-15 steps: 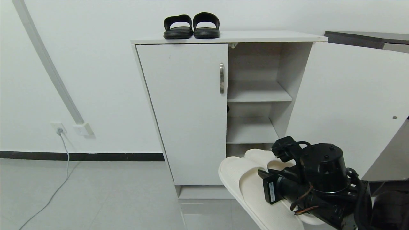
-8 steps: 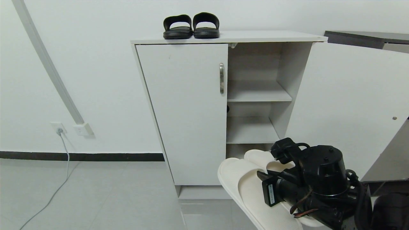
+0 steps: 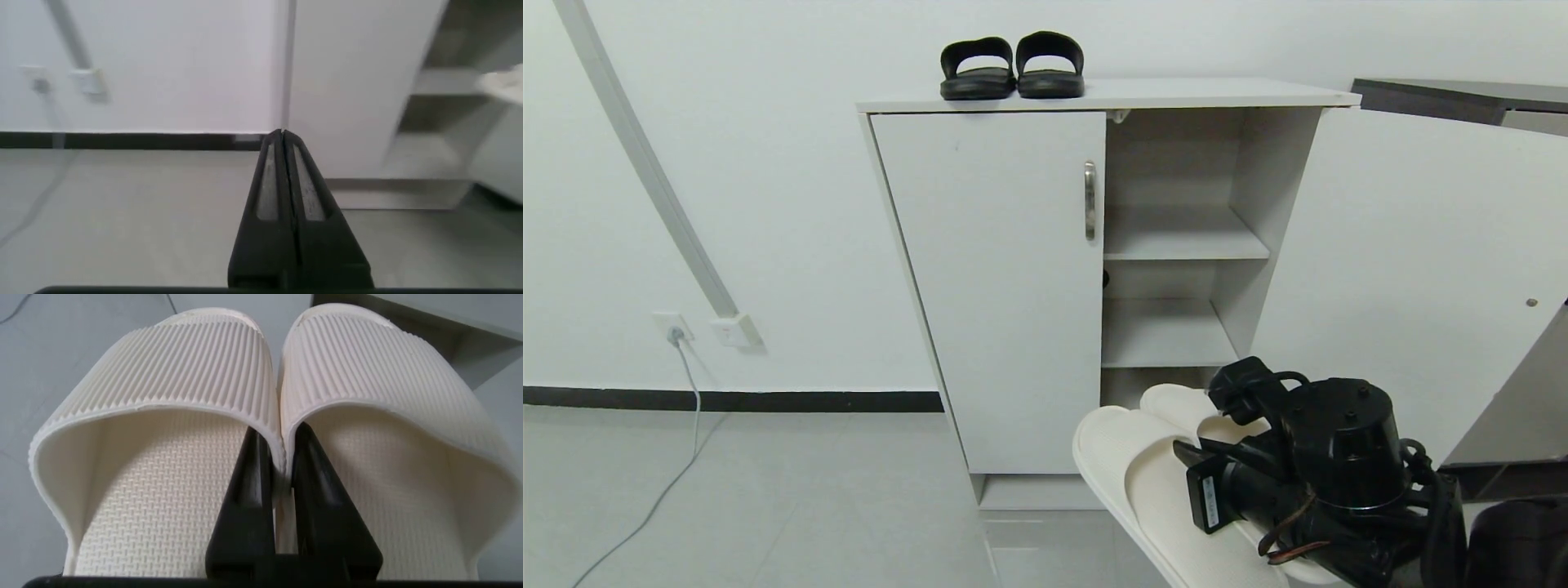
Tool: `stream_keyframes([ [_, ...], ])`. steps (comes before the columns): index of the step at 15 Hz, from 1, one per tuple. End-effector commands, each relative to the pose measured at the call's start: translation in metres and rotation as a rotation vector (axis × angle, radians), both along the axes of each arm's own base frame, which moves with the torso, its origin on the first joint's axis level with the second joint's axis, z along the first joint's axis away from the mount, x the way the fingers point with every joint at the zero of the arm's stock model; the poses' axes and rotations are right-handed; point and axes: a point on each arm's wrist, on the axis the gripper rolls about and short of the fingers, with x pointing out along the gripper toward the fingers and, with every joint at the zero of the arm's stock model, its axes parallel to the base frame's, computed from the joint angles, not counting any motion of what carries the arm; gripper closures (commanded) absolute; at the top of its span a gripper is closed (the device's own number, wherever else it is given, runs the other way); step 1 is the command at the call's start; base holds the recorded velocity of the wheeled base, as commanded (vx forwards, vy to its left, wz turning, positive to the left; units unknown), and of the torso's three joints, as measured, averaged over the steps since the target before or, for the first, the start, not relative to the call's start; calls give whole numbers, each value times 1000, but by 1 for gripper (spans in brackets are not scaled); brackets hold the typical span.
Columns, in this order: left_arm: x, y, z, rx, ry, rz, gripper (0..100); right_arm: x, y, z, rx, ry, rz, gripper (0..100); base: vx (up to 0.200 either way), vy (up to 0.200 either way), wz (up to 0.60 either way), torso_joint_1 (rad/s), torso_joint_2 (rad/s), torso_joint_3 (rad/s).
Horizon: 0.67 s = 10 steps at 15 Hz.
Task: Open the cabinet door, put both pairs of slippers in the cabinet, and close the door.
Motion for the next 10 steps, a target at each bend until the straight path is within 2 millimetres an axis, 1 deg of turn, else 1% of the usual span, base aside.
stream_keyframes([
  [1, 1, 0, -2, -1, 12, 3, 100, 0, 1, -3, -7, 5, 4, 100, 0, 0, 0, 0, 0, 0],
  [3, 1, -2, -2, -28, 7, -91, 100, 0, 2, -2, -2, 0, 0, 100, 0, 0, 0, 0, 0, 0],
  [5, 1, -2, -2, -28, 7, -91, 100, 5, 6, -2, 2, -11, -21, 100, 0, 0, 0, 0, 0, 0],
  [6, 1, -2, -2, -33, 7, -89, 100, 14, 13, -7, -5, -23, -81, 100, 0, 0, 0, 0, 0, 0],
  [8, 1, -2, -2, -33, 7, -89, 100, 28, 24, -8, 33, -61, -169, 100, 0, 0, 0, 0, 0, 0],
  [10, 1, -2, -2, -31, 7, -89, 100, 42, 34, -15, 10, -86, -264, 100, 0, 0, 0, 0, 0, 0],
])
